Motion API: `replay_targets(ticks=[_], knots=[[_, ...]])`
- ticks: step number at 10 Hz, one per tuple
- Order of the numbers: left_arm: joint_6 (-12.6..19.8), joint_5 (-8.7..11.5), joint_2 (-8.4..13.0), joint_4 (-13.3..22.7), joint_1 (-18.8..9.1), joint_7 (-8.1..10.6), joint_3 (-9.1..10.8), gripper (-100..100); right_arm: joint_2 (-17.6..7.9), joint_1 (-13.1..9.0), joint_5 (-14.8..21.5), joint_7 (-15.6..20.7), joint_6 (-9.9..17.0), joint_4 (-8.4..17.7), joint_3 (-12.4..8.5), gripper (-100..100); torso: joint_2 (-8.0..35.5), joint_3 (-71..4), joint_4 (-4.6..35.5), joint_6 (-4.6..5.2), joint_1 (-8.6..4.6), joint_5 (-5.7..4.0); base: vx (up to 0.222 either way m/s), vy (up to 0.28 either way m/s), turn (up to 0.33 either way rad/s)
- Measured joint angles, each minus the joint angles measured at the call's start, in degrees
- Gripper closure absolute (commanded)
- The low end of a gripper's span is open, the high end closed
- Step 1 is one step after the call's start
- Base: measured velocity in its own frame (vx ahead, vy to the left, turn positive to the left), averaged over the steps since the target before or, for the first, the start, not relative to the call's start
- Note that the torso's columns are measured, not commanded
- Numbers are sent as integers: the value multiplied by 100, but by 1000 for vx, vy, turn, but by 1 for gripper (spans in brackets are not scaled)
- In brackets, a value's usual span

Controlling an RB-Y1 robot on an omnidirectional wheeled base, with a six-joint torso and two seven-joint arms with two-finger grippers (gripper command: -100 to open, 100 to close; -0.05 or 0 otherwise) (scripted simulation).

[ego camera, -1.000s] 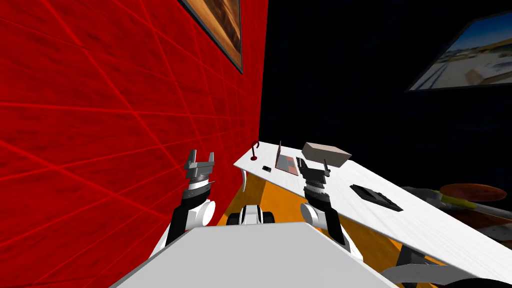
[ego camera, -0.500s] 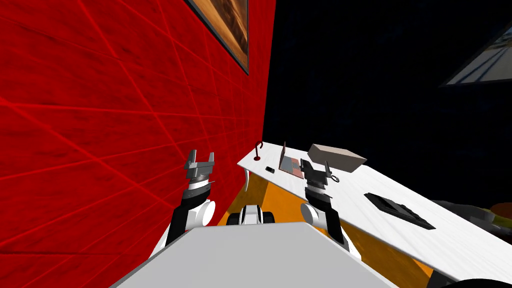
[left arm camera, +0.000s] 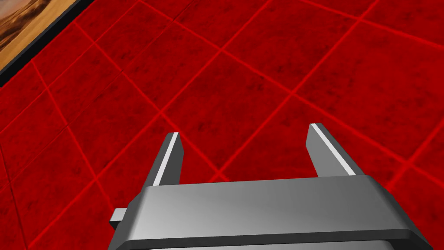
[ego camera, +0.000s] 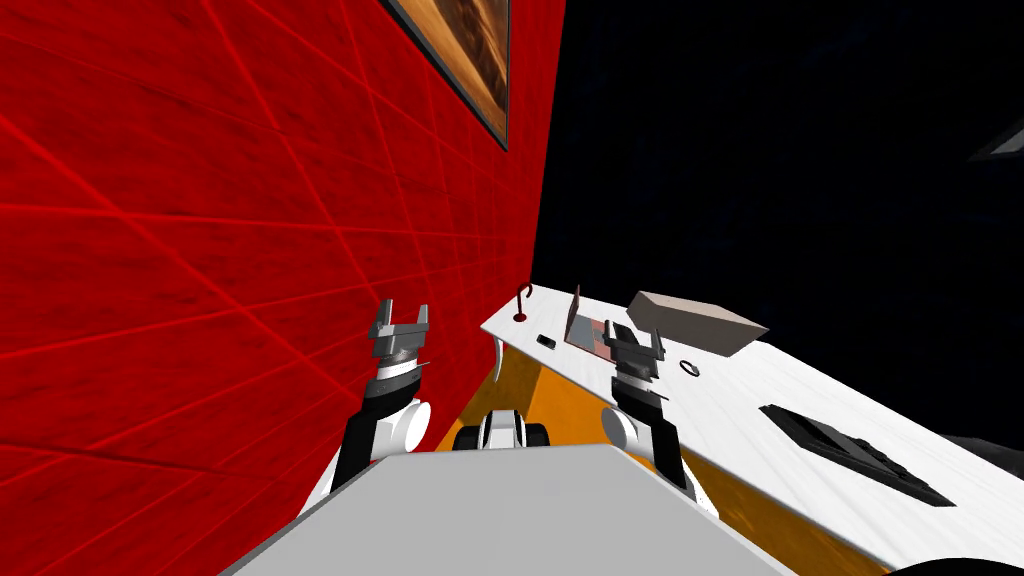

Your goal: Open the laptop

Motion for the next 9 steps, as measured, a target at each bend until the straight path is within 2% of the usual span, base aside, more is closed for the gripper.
replay_targets(ticks=[6,9], knots=[[0,0,0,0,0,0,0,0,8,-137,-603,-1018,-133,526,-192,-100,-1,-1,0,0,0,0,4,8,162],[0,0,0,0,0,0,0,0,27,-156,-808,-1441,-146,656,-251,-100,0,0,0,-1,0,0,1,5,108]])
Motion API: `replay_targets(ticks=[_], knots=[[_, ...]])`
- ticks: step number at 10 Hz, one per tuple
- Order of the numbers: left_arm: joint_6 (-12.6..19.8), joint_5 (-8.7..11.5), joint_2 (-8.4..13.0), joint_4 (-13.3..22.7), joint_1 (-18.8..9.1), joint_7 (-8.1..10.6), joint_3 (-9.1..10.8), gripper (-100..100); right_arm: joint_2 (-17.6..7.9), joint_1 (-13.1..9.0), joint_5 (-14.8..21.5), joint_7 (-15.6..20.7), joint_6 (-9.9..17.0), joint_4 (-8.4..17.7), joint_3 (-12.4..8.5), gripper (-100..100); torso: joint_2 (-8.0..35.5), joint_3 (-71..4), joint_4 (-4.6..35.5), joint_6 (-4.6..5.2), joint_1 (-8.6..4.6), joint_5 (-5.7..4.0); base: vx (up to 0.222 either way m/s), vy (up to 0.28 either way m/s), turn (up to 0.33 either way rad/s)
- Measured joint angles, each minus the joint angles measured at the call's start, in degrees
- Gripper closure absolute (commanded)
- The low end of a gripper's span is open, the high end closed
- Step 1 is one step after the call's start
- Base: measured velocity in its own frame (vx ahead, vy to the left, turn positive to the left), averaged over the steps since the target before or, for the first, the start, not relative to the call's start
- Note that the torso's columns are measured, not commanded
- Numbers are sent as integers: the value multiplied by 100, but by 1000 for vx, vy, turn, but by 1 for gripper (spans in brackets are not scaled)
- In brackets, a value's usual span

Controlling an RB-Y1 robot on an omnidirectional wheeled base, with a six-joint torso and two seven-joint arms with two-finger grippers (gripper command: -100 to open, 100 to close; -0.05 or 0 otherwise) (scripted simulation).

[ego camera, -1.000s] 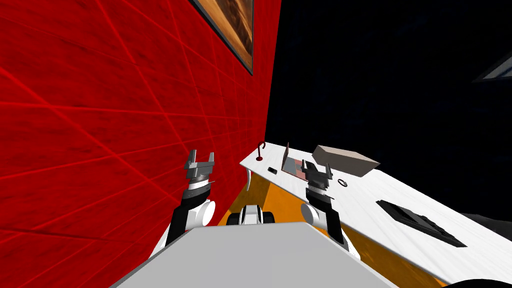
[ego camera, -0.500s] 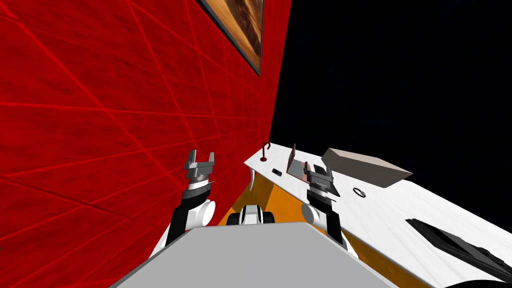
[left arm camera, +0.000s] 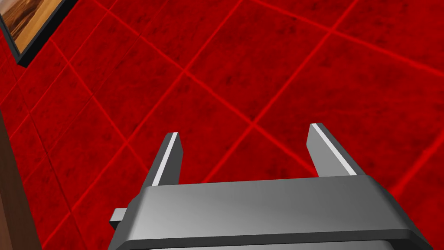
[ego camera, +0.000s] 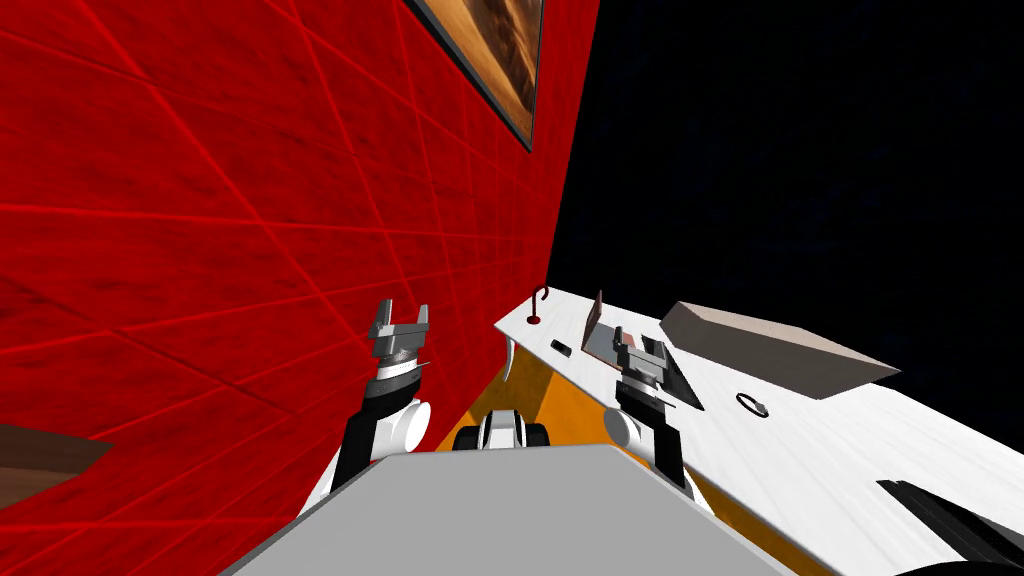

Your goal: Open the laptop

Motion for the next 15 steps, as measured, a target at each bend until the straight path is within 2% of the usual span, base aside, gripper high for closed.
replay_targets(ticks=[12,15], knots=[[0,0,0,0,1,0,0,0,45,-222,-1019,-1862,-228,968,-250,-100,-1,-1,0,3,-1,0,4,7,135],[0,0,0,0,1,0,1,0,33,-242,-1218,-2294,-281,1140,-299,-100,0,-1,0,6,-1,1,4,5,130]])
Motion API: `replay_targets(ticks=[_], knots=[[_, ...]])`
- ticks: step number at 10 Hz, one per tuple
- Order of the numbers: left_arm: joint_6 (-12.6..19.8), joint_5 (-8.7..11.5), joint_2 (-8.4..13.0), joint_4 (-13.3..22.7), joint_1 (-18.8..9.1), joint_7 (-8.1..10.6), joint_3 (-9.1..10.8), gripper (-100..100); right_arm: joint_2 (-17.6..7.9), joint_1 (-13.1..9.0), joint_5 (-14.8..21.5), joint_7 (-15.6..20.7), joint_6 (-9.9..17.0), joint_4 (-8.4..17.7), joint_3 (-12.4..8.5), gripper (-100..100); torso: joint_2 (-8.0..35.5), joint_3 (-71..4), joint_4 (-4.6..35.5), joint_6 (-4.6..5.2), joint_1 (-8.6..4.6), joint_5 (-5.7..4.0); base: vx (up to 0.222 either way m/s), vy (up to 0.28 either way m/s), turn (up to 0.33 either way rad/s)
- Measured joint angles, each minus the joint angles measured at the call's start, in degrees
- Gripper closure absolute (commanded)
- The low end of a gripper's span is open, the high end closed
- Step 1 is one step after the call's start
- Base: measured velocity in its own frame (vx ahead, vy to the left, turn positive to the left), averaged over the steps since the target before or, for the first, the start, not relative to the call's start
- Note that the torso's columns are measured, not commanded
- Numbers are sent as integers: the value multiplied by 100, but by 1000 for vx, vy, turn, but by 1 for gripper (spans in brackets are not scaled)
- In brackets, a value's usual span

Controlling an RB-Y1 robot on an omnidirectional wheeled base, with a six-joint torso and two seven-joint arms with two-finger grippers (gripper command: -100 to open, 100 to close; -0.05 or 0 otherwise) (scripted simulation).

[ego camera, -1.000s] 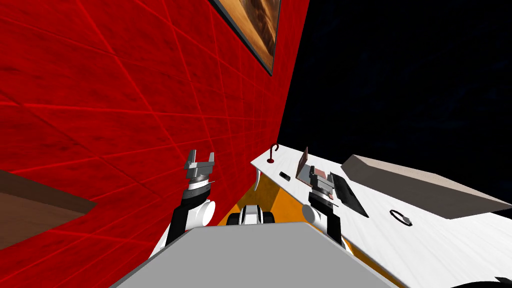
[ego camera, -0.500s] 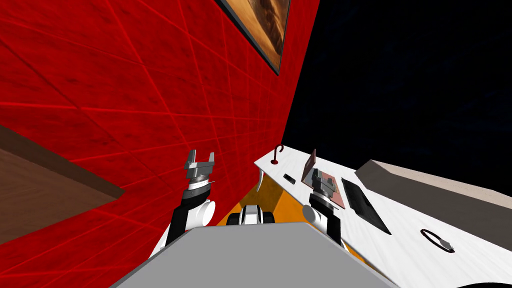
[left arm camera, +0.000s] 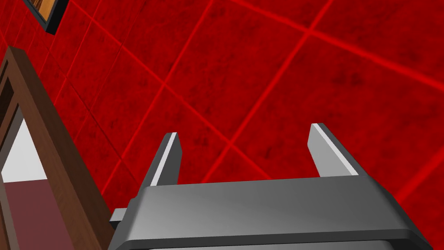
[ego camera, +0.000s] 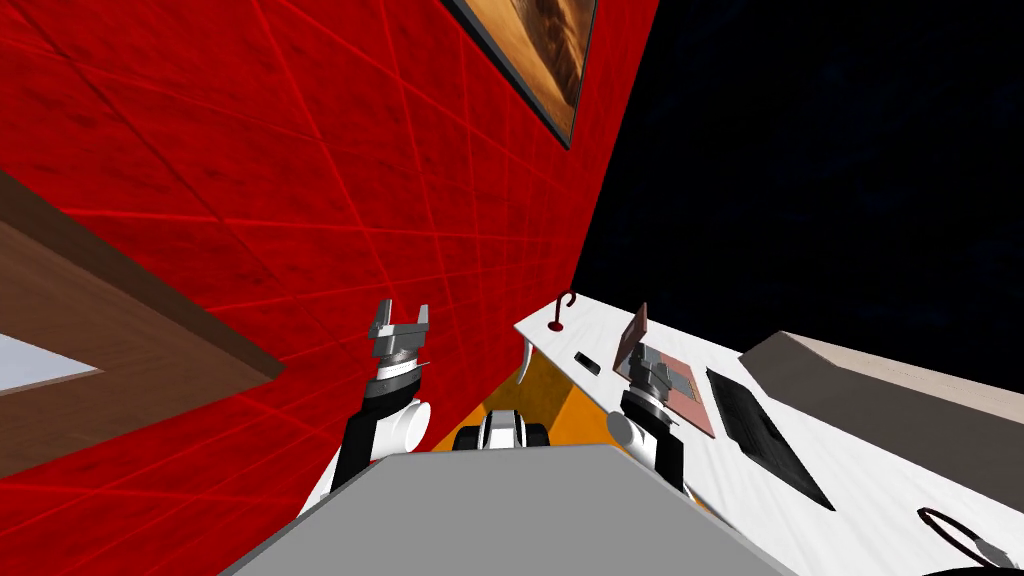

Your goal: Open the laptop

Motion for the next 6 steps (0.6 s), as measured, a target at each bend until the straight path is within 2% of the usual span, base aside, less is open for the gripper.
replay_targets(ticks=[6], knots=[[0,0,0,0,0,0,0,0,-122,-101,-520,-937,-100,429,-140,-100,-1,-1,0,-2,0,0,5,6,139]])
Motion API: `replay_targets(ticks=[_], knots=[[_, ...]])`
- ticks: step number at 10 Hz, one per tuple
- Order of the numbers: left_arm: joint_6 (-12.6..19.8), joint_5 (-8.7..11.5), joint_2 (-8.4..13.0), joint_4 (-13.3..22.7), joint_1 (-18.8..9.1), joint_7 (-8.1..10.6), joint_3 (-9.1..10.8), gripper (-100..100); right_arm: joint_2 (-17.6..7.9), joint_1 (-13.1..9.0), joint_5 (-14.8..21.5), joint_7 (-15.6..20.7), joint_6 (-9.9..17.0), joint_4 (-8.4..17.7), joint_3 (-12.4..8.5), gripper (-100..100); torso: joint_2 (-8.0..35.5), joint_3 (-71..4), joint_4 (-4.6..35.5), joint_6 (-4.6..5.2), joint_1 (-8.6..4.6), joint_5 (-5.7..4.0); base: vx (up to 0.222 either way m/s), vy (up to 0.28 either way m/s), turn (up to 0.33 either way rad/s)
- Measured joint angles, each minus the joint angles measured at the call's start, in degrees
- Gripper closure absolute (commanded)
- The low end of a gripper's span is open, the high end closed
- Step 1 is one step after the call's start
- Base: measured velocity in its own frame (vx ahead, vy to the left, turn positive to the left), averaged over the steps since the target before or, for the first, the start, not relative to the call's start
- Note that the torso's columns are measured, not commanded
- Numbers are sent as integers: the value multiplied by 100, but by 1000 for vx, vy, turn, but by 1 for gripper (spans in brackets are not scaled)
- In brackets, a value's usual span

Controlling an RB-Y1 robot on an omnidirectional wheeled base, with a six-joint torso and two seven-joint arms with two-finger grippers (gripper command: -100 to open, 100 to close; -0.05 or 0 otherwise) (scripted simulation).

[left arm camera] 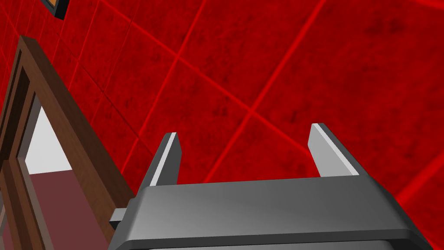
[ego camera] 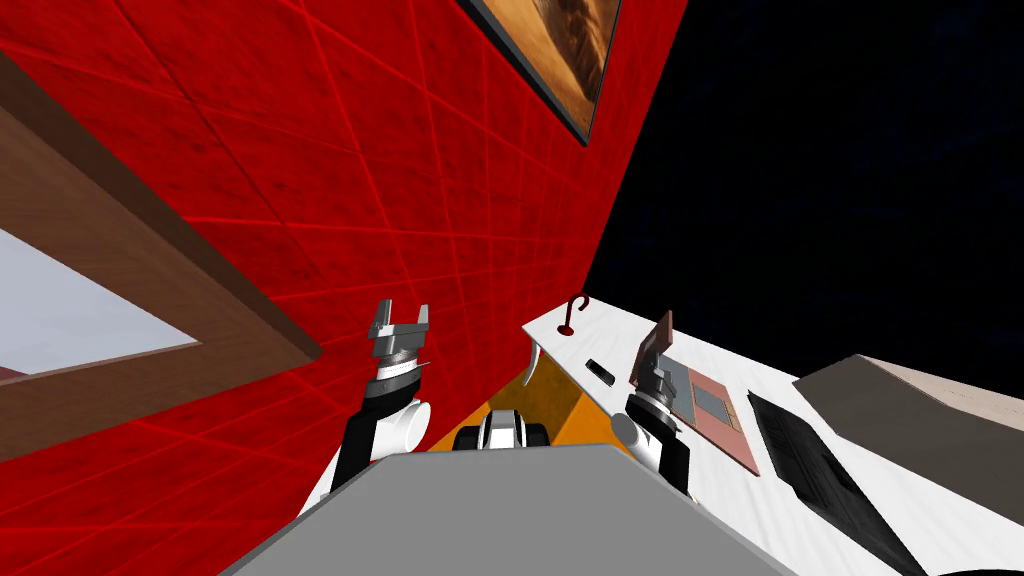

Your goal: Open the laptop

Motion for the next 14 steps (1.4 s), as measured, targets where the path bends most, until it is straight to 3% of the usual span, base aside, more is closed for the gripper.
replay_targets(ticks=[4,7,8,11,14], knots=[[0,0,0,0,0,0,0,0,-112,-30,-193,-353,-37,129,-47,-100,2,1,0,1,0,0,7,0,22],[0,0,0,0,1,0,1,0,-218,-79,-357,-227,277,-78,-199,-100,-11,-6,-3,0,-3,-2,44,-19,-29],[0,0,0,0,1,0,1,0,-223,-81,-363,-219,298,-84,-205,100,4,2,0,0,4,0,-23,5,53],[0,0,0,0,0,0,0,0,-153,-35,-209,-310,10,75,-94,100,20,21,0,-5,3,-24,-38,11,32],[0,0,1,0,1,0,1,0,-97,28,-315,-551,-115,21,-80,100,-7,-2,3,-3,-22,-10,-2,-37,0]])
